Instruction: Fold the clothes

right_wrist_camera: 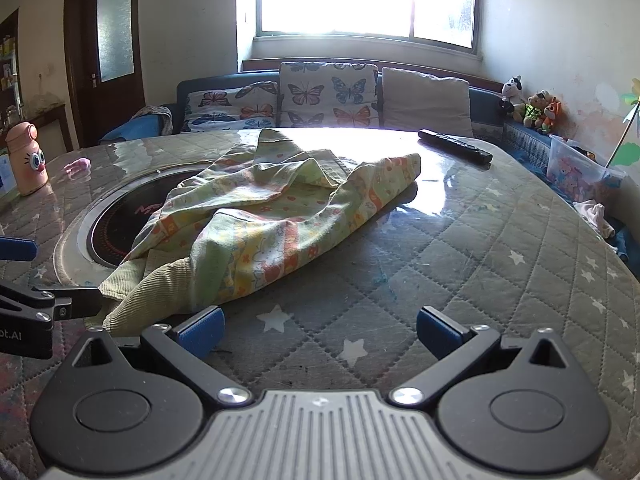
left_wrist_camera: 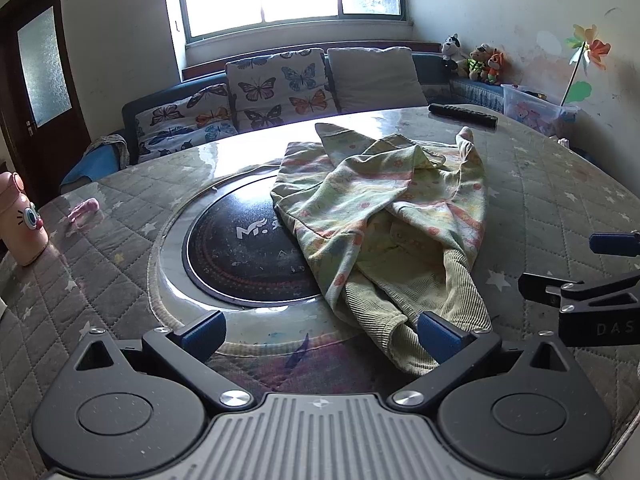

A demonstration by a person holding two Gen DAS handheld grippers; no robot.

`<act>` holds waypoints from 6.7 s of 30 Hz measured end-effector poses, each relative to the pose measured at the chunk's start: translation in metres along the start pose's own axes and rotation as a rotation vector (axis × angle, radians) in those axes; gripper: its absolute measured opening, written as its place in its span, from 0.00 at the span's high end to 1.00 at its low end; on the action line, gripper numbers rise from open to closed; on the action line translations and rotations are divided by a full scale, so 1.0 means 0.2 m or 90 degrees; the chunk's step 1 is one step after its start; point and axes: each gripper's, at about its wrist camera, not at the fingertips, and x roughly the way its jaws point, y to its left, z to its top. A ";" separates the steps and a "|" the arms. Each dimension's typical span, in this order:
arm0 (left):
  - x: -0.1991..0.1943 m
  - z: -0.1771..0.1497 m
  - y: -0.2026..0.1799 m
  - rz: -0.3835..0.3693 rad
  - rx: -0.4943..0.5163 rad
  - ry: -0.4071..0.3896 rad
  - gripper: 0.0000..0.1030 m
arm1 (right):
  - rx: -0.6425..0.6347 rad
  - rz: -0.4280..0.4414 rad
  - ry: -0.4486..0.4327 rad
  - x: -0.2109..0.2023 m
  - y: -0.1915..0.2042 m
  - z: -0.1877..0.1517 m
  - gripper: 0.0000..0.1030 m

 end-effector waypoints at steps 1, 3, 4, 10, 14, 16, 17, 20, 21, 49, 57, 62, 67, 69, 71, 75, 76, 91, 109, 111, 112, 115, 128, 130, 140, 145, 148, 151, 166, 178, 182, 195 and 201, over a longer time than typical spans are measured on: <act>0.00 0.00 0.00 0.000 0.000 -0.001 0.00 | 0.000 0.001 0.000 0.00 0.00 0.00 0.00; 0.00 0.00 0.00 0.001 0.000 -0.002 0.00 | 0.000 0.002 0.000 0.01 0.00 0.00 0.00; 0.00 0.00 0.01 0.001 0.001 -0.003 0.00 | 0.000 0.003 -0.001 0.01 0.01 0.00 0.00; 0.01 0.01 0.02 0.004 0.003 -0.006 0.00 | -0.002 0.006 0.001 0.02 0.01 0.01 0.00; 0.02 0.04 0.04 0.005 -0.001 -0.001 0.00 | -0.005 0.008 0.006 0.04 0.01 0.03 0.00; 0.03 0.05 0.05 0.006 -0.001 -0.001 0.00 | -0.006 0.009 0.009 0.04 0.01 0.04 0.00; 0.03 0.05 0.05 0.006 -0.001 -0.001 0.00 | -0.007 0.009 0.010 0.05 0.01 0.04 0.00; 0.04 0.07 0.05 0.006 0.002 -0.001 0.00 | -0.009 0.010 0.014 0.06 0.01 0.05 0.00; 0.05 0.08 0.05 0.006 0.004 0.000 0.00 | -0.010 0.011 0.015 0.06 0.01 0.06 0.00; 0.19 0.18 0.04 0.000 0.025 0.017 0.00 | -0.014 0.023 0.023 0.16 0.01 0.18 0.00; 0.24 0.25 0.03 -0.004 0.038 0.013 0.00 | -0.012 0.022 0.029 0.20 -0.01 0.21 0.00; 0.28 0.32 0.00 -0.019 0.059 0.001 0.01 | -0.006 0.021 0.033 0.24 -0.03 0.23 0.00; 0.35 0.42 -0.05 -0.038 0.080 -0.012 0.04 | 0.003 0.018 0.037 0.28 -0.06 0.26 0.00; 0.38 0.46 -0.07 -0.050 0.089 -0.015 0.07 | 0.005 0.017 0.038 0.29 -0.07 0.27 0.00; 0.42 0.49 -0.09 -0.061 0.100 -0.017 0.11 | 0.007 0.011 0.041 0.31 -0.09 0.28 0.00; 0.51 0.56 -0.14 -0.072 0.128 -0.014 0.16 | 0.024 0.004 0.050 0.35 -0.14 0.28 0.00; 0.53 0.58 -0.15 -0.076 0.132 -0.013 0.16 | 0.027 0.003 0.052 0.36 -0.15 0.28 0.00; 0.98 0.76 -0.35 -0.103 0.188 0.023 0.59 | 0.069 0.001 0.076 0.45 -0.28 0.27 0.00; 0.55 0.71 0.38 0.055 -0.035 -0.076 0.97 | -0.006 0.044 0.033 0.47 -0.11 0.46 0.09; 0.51 0.66 0.47 0.075 -0.061 -0.075 0.97 | -0.015 0.055 0.031 0.52 -0.07 0.51 0.12; 0.49 0.63 0.51 0.086 -0.073 -0.075 0.97 | -0.019 0.061 0.030 0.54 -0.05 0.53 0.13; 0.42 0.55 0.63 0.113 -0.111 -0.077 0.97 | -0.033 0.078 0.027 0.62 0.01 0.60 0.18; 0.16 0.25 0.88 0.195 -0.217 -0.052 0.98 | -0.094 0.126 0.049 1.07 0.32 0.83 0.33; 0.14 0.22 0.88 0.198 -0.220 -0.043 0.98 | -0.103 0.132 0.053 1.14 0.37 0.86 0.34; 0.03 0.08 0.89 0.214 -0.246 -0.008 0.98 | -0.167 0.138 0.047 1.30 0.67 0.89 0.38; 0.00 0.05 0.90 0.215 -0.253 0.004 0.98 | -0.168 0.146 0.070 1.36 0.73 0.87 0.40; 0.01 0.04 0.90 0.216 -0.252 0.008 0.97 | -0.166 0.153 0.069 1.35 0.74 0.87 0.40; 0.01 0.04 0.90 0.217 -0.250 0.007 0.97 | -0.160 0.159 0.070 1.35 0.74 0.87 0.39; 0.03 0.02 0.91 0.226 -0.242 0.003 0.97 | -0.085 0.184 0.012 1.05 0.48 1.02 0.83; 0.05 0.00 0.92 0.240 -0.240 0.003 0.97 | 0.003 0.096 -0.092 0.41 -0.19 1.01 0.84; 0.03 -0.01 0.92 0.247 -0.250 0.004 0.97 | 0.042 0.042 -0.104 0.23 -0.47 0.89 0.84; -0.03 -0.10 0.90 0.262 -0.237 0.039 0.96 | 0.188 -0.074 -0.009 0.04 -1.02 0.30 0.82; -0.05 -0.12 0.91 0.274 -0.235 0.050 0.76 | 0.211 -0.129 0.024 0.07 -1.08 0.15 0.64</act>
